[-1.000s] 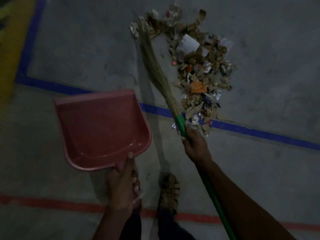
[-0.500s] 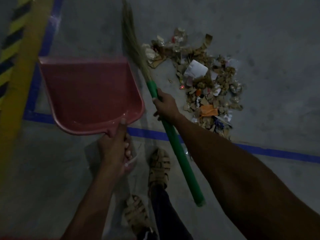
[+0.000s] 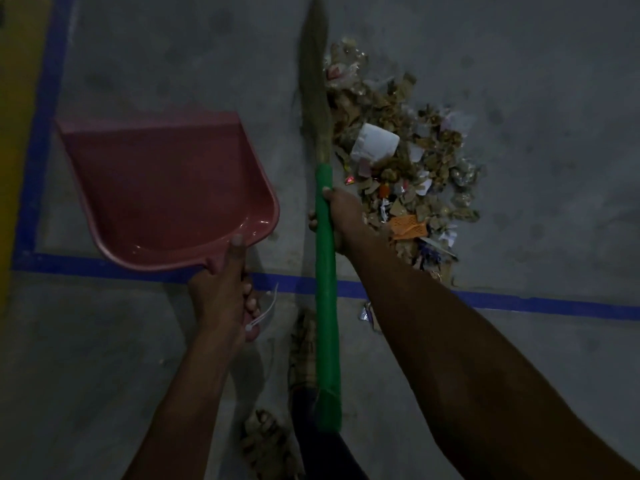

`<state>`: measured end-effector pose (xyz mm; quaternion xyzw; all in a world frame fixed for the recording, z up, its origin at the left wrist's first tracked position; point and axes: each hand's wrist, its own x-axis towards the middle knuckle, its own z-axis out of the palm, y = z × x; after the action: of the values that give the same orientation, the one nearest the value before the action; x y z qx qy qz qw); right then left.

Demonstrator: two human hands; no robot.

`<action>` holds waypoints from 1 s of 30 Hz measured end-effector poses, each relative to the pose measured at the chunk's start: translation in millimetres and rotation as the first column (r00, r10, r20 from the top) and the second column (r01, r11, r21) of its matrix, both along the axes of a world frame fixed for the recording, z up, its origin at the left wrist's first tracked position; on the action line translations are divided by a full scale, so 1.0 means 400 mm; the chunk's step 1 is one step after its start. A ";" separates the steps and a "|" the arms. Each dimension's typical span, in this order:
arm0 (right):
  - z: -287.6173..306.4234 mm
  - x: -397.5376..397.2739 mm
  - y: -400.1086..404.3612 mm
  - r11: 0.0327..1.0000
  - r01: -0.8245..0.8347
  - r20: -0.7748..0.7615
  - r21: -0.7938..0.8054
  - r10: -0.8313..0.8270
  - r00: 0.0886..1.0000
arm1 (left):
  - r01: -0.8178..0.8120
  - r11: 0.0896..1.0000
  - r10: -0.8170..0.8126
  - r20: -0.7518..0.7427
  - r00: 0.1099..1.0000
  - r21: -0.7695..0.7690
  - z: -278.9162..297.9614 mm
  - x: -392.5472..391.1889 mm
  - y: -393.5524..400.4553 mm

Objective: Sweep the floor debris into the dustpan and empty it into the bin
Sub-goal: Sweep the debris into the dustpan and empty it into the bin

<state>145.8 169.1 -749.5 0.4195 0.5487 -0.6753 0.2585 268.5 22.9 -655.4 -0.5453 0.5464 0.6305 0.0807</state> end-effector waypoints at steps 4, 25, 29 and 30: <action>-0.008 0.122 0.083 0.991 0.134 0.009 -0.005 -0.134 0.991 | 0.009 1.000 -0.009 -0.009 1.000 0.010 -0.002 0.024 0.029; 0.244 0.665 0.378 0.960 -0.031 -0.094 0.278 0.059 0.994 | 0.282 0.959 -0.282 0.017 0.959 0.018 0.223 0.398 0.220; 0.250 0.729 0.443 0.874 -0.180 -0.105 0.451 0.253 0.962 | 0.256 0.966 -0.255 -0.010 0.967 0.029 0.221 0.476 0.263; 0.238 0.741 0.459 0.854 -0.197 -0.101 0.482 0.277 0.955 | 0.244 0.969 -0.244 -0.003 0.970 0.027 0.214 0.493 0.276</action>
<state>442.1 352.6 -654.4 0.3402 0.7623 -0.5189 0.1844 465.9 133.4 -569.8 -0.4731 0.6006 0.6230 0.1650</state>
